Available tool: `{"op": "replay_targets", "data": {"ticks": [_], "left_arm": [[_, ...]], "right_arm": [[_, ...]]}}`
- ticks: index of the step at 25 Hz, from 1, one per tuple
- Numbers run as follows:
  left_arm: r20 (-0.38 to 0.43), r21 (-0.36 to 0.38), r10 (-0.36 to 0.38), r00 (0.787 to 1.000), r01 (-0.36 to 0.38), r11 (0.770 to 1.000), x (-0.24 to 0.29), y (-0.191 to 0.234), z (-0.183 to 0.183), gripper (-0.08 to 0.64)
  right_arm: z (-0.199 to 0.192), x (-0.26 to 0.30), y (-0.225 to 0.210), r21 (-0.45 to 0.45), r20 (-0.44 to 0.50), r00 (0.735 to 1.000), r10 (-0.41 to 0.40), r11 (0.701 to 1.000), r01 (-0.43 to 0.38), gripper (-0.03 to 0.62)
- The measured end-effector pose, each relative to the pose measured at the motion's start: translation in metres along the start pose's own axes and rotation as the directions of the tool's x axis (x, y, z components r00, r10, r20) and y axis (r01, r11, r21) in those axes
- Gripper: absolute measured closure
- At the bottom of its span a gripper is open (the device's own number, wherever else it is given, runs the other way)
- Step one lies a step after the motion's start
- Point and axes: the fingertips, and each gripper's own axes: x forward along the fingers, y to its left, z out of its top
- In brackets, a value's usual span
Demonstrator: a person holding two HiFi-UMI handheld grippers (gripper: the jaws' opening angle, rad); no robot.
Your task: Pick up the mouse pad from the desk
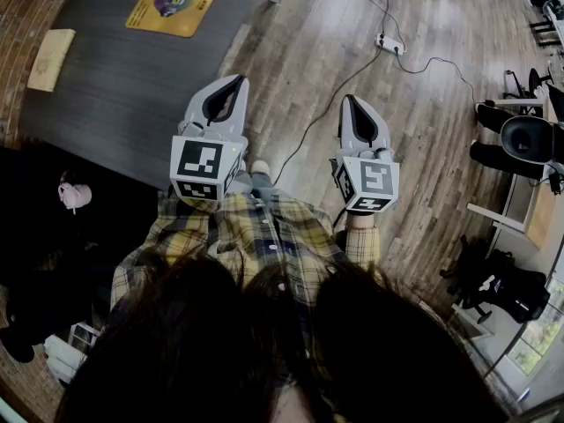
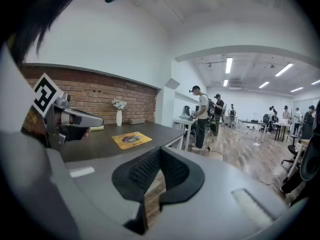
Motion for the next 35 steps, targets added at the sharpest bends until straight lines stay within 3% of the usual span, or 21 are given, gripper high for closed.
{"op": "replay_targets", "data": {"ticks": [6, 10, 15, 21, 28, 35], "left_arm": [[0.01, 0.012, -0.009, 1.0, 0.009, 1.0, 0.003, -0.005, 0.002, 0.56], [0.021, -0.009, -0.002, 1.0, 0.002, 1.0, 0.005, -0.006, 0.004, 0.549], [0.032, -0.014, 0.017, 0.999, -0.017, 1.0, 0.005, -0.017, 0.007, 0.429], [0.029, -0.026, 0.035, 0.999, -0.035, 0.999, 0.015, -0.012, 0.011, 0.301], [0.021, -0.048, 0.039, 0.999, -0.038, 0.998, 0.043, 0.01, 0.008, 0.236], [0.051, -0.051, 0.058, 0.997, -0.055, 0.997, 0.102, 0.052, 0.028, 0.227]], "right_arm": [[0.002, -0.008, -0.014, 0.055, 0.042, 0.999, -0.034, 0.998, 0.032, 0.588], [0.002, -0.011, -0.018, 0.106, 0.066, 0.998, 0.005, 0.994, -0.012, 0.574], [0.0, -0.018, -0.025, 0.139, 0.081, 0.995, 0.065, 0.987, -0.076, 0.453], [-0.005, -0.014, -0.03, 0.168, 0.082, 0.991, 0.109, 0.978, -0.122, 0.365], [0.002, 0.029, -0.035, 0.152, 0.087, 0.984, 0.157, 0.974, -0.169, 0.301], [0.019, 0.096, -0.05, 0.144, 0.08, 0.98, 0.184, 0.97, -0.194, 0.281]]}}
